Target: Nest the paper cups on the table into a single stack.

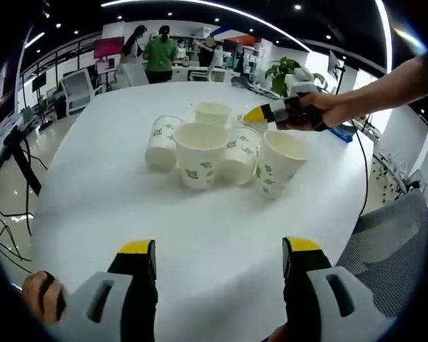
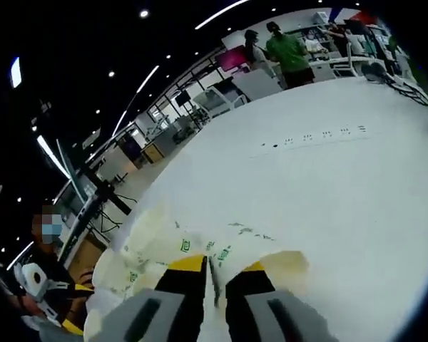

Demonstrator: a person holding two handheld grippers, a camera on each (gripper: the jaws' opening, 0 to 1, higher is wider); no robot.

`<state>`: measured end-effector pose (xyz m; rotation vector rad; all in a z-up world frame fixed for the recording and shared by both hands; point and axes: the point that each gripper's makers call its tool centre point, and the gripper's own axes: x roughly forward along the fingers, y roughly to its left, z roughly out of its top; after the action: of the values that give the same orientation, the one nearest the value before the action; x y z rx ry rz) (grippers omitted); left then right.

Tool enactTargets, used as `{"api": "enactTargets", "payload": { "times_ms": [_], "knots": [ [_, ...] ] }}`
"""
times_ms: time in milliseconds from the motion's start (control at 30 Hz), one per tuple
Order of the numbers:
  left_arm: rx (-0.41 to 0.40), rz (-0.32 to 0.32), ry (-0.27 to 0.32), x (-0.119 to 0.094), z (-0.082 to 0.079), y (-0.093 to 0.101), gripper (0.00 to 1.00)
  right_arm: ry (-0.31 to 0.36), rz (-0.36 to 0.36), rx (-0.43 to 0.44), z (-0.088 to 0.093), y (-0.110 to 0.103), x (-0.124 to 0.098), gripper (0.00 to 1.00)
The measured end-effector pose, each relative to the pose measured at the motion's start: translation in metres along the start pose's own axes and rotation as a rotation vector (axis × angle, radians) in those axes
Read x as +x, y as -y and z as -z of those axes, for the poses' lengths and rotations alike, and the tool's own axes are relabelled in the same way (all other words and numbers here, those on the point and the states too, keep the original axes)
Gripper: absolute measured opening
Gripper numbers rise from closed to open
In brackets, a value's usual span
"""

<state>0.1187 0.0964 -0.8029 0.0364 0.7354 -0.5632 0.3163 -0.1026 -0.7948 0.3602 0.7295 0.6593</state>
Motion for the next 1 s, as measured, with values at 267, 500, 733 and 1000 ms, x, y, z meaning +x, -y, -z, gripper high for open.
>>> {"api": "enactTargets", "payload": {
  "times_ms": [267, 500, 733, 1000],
  "knots": [
    [0.001, 0.007, 0.002, 0.001, -0.001, 0.003, 0.71, -0.005, -0.008, -0.01, -0.002, 0.004, -0.007, 0.0],
    [0.003, 0.013, 0.012, 0.003, -0.004, 0.004, 0.71, -0.006, 0.009, -0.014, -0.004, 0.011, -0.015, 0.0],
    [0.005, 0.021, 0.028, 0.002, -0.008, 0.006, 0.71, -0.019, 0.03, -0.054, -0.008, 0.006, -0.026, 0.0],
    [0.013, 0.032, 0.042, 0.003, -0.012, 0.007, 0.71, -0.048, 0.045, -0.124, -0.011, -0.005, -0.039, 0.0]
  ]
}}
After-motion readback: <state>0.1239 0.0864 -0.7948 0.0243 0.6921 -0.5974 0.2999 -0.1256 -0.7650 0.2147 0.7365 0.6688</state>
